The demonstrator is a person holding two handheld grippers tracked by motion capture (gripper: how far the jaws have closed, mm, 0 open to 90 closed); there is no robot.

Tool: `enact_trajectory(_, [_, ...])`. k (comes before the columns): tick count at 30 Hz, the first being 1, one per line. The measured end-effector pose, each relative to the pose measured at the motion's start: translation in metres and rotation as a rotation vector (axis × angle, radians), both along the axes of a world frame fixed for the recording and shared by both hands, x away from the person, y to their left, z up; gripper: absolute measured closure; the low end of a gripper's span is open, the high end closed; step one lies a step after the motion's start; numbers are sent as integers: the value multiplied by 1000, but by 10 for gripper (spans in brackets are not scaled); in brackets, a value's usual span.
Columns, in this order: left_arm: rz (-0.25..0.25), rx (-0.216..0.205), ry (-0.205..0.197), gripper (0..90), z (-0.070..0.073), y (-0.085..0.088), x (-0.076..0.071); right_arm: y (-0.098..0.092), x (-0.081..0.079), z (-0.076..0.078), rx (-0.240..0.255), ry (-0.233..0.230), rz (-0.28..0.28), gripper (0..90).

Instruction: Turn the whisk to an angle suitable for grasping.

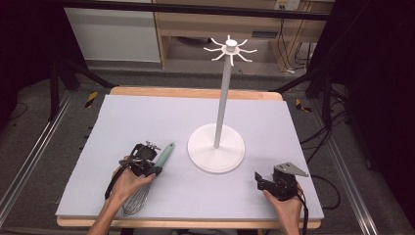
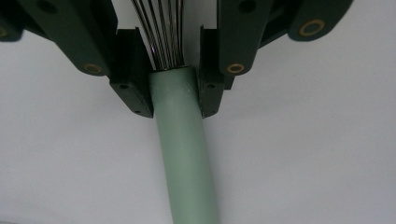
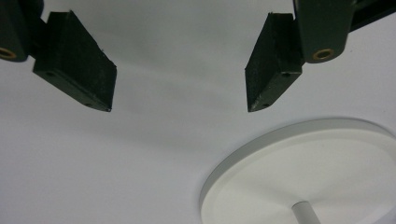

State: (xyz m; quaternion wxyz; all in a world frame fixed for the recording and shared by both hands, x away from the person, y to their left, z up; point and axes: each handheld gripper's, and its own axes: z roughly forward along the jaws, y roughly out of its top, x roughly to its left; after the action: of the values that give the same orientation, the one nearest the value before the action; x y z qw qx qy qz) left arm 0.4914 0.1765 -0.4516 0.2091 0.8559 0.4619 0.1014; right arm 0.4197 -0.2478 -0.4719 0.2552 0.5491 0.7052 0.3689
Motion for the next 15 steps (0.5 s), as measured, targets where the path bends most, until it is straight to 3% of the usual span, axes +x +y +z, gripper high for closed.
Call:
enact_trajectory(3, [3, -5, -40, 608, 3, 0, -1, 0, 0, 0, 0, 0, 0, 251])
enact_trajectory(6, [-10, 7, -44, 573, 11, -1, 1, 0, 0, 0, -1, 3, -1, 250])
enact_trajectory(10, [-23, 33, -26, 606, 17, -6, 5, 0, 0, 0, -1, 3, 2, 249])
enact_trajectory(15, [-26, 59, 2, 634, 14, -10, 14, 0, 0, 0, 1, 7, 5, 247])
